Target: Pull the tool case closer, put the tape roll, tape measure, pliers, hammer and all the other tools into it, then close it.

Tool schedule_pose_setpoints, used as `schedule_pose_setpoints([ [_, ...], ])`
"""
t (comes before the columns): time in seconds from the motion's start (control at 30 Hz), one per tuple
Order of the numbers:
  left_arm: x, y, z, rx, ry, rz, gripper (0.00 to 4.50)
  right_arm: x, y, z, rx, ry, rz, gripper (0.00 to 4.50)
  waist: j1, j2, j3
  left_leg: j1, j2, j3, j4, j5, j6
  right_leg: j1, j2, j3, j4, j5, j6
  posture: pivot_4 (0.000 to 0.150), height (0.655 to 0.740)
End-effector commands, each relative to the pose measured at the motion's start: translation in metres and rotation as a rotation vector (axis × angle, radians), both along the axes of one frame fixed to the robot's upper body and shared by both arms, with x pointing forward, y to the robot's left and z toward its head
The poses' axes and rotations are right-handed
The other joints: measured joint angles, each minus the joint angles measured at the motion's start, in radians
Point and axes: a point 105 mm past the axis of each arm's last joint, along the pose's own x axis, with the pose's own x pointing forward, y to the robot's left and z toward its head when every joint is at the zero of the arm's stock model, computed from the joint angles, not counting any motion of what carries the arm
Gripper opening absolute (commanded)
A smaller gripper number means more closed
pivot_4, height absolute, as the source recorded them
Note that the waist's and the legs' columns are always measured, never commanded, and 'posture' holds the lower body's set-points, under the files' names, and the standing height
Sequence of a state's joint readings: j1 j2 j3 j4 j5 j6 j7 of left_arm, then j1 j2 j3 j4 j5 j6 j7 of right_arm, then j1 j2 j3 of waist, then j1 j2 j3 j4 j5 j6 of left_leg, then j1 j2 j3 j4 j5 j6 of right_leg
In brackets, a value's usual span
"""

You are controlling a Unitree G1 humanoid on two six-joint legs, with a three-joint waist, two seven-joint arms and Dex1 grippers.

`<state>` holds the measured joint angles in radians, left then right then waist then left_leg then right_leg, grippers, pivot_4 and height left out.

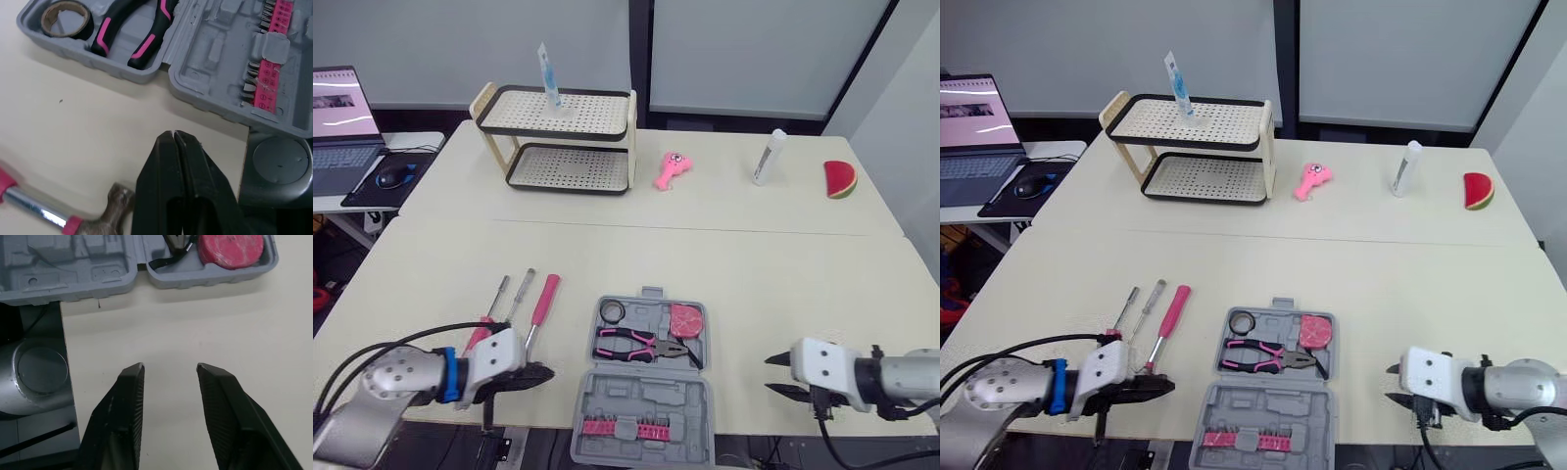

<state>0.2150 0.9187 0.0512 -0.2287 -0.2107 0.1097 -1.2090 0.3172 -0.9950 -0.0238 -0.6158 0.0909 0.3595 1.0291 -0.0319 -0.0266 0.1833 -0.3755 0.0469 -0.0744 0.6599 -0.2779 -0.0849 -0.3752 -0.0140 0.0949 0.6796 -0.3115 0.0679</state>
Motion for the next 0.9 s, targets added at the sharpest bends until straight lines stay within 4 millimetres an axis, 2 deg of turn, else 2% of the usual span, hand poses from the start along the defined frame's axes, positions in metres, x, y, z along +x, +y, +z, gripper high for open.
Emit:
schedule_pose_setpoints([
  [0.03, 0.010, -0.008, -0.014, 0.028, -0.016, -0.045, 0.00, 0.005, 0.016, -0.009, 0.013, 0.001, 0.021, 0.89, 0.000, 0.000, 0.000, 0.000, 0.000, 0.000, 0.000, 0.000, 0.000, 0.000, 0.000, 0.000, 0.000, 0.000, 0.000, 0.150, 0.7350],
  [0.17, 0.018, -0.017, -0.026, 0.040, -0.016, -0.086, 0.00, 0.009, 0.026, -0.020, 0.005, 0.024, 0.035, 0.01, 0.000, 0.000, 0.000, -0.003, 0.000, 0.000, 0.001, 0.000, 0.000, -0.003, 0.000, 0.001, 0.001, 0.001, 0.001, 0.150, 0.7350],
  [0.3, 0.024, -0.028, -0.035, 0.038, -0.021, -0.122, 0.00, 0.011, 0.038, -0.031, 0.002, 0.039, 0.056, 0.01, 0.001, 0.000, 0.000, -0.004, 0.000, 0.000, 0.001, 0.000, 0.000, -0.004, 0.000, 0.000, 0.001, 0.001, 0.001, 0.150, 0.7350],
  [0.5, 0.026, -0.039, -0.039, 0.021, -0.020, -0.145, 0.00, 0.011, 0.050, -0.040, 0.013, 0.056, 0.079, 0.01, 0.001, 0.001, 0.000, -0.004, 0.000, 0.000, 0.001, 0.000, 0.000, -0.004, 0.000, 0.000, 0.001, 0.001, 0.001, 0.150, 0.7350],
  [0.7, 0.022, -0.047, -0.043, 0.015, -0.002, -0.173, 0.00, 0.017, 0.067, -0.043, 0.045, 0.047, 0.097, 0.01, 0.000, 0.002, 0.000, -0.004, 0.000, -0.001, 0.001, 0.000, 0.000, -0.004, 0.000, 0.000, 0.001, 0.001, 0.001, 0.150, 0.7350],
  [0.9, 0.022, -0.056, -0.046, 0.007, -0.010, -0.180, 0.00, 0.019, 0.074, -0.042, 0.061, 0.041, 0.103, 0.01, 0.002, 0.003, -0.001, -0.004, 0.000, -0.001, 0.001, 0.000, 0.000, -0.004, 0.000, 0.000, 0.001, 0.001, 0.001, 0.150, 0.7350],
])
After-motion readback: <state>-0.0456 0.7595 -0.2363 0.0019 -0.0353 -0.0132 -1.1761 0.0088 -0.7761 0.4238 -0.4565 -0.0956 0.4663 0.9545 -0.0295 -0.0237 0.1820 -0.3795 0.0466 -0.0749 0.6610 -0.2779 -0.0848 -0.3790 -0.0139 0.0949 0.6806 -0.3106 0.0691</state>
